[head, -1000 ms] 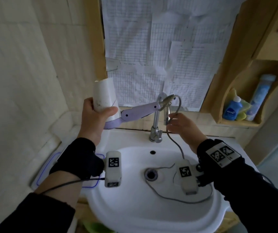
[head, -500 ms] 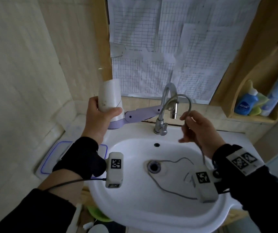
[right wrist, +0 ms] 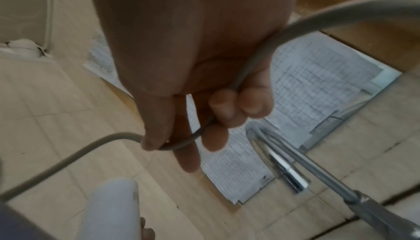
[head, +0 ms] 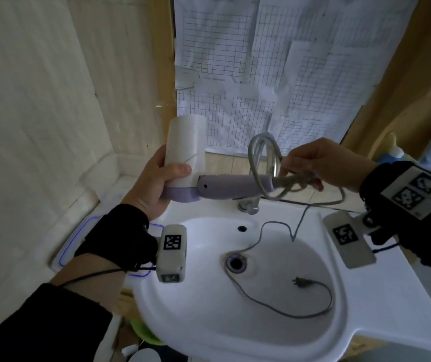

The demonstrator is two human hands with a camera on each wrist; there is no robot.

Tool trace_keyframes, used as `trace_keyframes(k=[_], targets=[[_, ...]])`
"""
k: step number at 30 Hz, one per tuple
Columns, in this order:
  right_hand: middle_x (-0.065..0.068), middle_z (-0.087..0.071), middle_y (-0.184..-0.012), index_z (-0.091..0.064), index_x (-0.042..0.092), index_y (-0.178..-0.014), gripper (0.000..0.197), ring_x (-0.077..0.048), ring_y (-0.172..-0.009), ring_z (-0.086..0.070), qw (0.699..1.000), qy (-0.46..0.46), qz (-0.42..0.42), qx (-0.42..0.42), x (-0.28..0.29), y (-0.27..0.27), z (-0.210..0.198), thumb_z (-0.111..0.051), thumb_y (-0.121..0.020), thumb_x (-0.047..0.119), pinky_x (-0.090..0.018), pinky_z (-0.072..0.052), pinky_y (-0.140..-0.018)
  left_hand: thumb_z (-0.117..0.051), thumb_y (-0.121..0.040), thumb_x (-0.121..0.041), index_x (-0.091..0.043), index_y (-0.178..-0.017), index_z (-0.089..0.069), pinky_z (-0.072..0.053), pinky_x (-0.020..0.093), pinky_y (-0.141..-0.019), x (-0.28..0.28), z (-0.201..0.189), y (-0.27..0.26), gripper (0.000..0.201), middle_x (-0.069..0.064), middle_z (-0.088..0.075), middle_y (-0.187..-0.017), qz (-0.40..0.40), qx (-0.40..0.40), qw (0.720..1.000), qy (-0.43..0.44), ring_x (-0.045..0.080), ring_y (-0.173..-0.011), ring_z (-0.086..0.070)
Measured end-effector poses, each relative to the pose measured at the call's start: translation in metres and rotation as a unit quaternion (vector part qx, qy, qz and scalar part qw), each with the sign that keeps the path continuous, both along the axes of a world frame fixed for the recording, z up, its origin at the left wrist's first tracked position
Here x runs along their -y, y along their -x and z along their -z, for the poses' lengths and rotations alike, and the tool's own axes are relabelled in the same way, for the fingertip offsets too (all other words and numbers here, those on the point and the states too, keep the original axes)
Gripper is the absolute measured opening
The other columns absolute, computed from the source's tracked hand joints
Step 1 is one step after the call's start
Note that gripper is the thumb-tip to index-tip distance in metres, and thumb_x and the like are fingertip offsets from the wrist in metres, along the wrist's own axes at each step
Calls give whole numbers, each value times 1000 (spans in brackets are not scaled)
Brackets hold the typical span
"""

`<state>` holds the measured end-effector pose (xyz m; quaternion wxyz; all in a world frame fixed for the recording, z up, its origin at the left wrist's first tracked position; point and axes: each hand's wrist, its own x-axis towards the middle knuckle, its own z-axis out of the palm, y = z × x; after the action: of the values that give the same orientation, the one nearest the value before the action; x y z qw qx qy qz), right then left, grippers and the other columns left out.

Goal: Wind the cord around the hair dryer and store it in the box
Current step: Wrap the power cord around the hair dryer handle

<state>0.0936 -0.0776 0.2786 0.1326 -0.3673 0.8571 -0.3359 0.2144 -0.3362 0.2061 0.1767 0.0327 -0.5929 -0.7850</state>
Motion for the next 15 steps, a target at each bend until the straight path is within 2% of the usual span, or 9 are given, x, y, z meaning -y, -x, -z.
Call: trace_keyframes(k=[3,6,8,10,12,14,15], targets=[[-3,-55,-46,-70,18,-63,34,-15,-37,-40,999,19,8,41,9,-5,14,-51,-92,22,-21,-36,-39,-65,-51,-20,-13,-107,-57,-57,32,-66,-4,2,2,57,4,-68,-87,10,-4,997,-76,18,-76,-67],[2,-52,-43,-70,15,-70,30,-10,-33,-37,997,27,27,66,24,-16,38,-53,-93,26,-17,-33,-36,-66,-53,-24,-15,-105,-56,-54,43,-72,-17,8,4,53,7,-65,-89,14,21,995,-98,20,-77,-65],[2,-51,-45,-69,12,-74,31,-3,-28,-35,998,7,29,55,34,-24,56,-51,-94,27,-12,-30,-34,-68,-54,-26,-12,-108,-57,-54,47,-69,-29,12,6,57,9,-64,-90,-18,45,994,-94,23,-77,-66],[-1,-53,-49,-69,11,-78,31,-2,-28,-39,999,-30,20,34,43,-33,76,-49,-94,29,-6,-31,-36,-72,-53,-27,-4,-117,-51,-55,43,-65,-40,14,8,72,12,-62,-99,-79,68,992,-72,26,-83,-64],[-5,-59,-56,-69,8,-87,28,0,-36,-46,998,-66,13,20,47,-41,92,-51,-93,28,-6,-35,-43,-77,-60,-21,-6,-114,-46,-54,33,-62,-48,18,11,65,6,-60,-100,-150,89,984,-25,22,-85,-62],[3,-58,-62,-67,11,-99,23,-5,-52,-51,993,-112,-6,16,48,-48,103,-55,-90,28,-14,-41,-57,-75,-71,-16,-14,-110,-41,-48,21,-55,-53,21,11,52,-5,-55,-94,-209,104,972,39,12,-81,-58],[7,-54,-65,-65,15,-107,23,-9,-61,-54,991,-135,-19,14,49,-52,106,-58,-88,27,-18,-41,-65,-75,-72,-16,-18,-109,-39,-46,20,-56,-54,23,11,52,-9,-53,-92,-225,107,966,74,9,-80,-57]])
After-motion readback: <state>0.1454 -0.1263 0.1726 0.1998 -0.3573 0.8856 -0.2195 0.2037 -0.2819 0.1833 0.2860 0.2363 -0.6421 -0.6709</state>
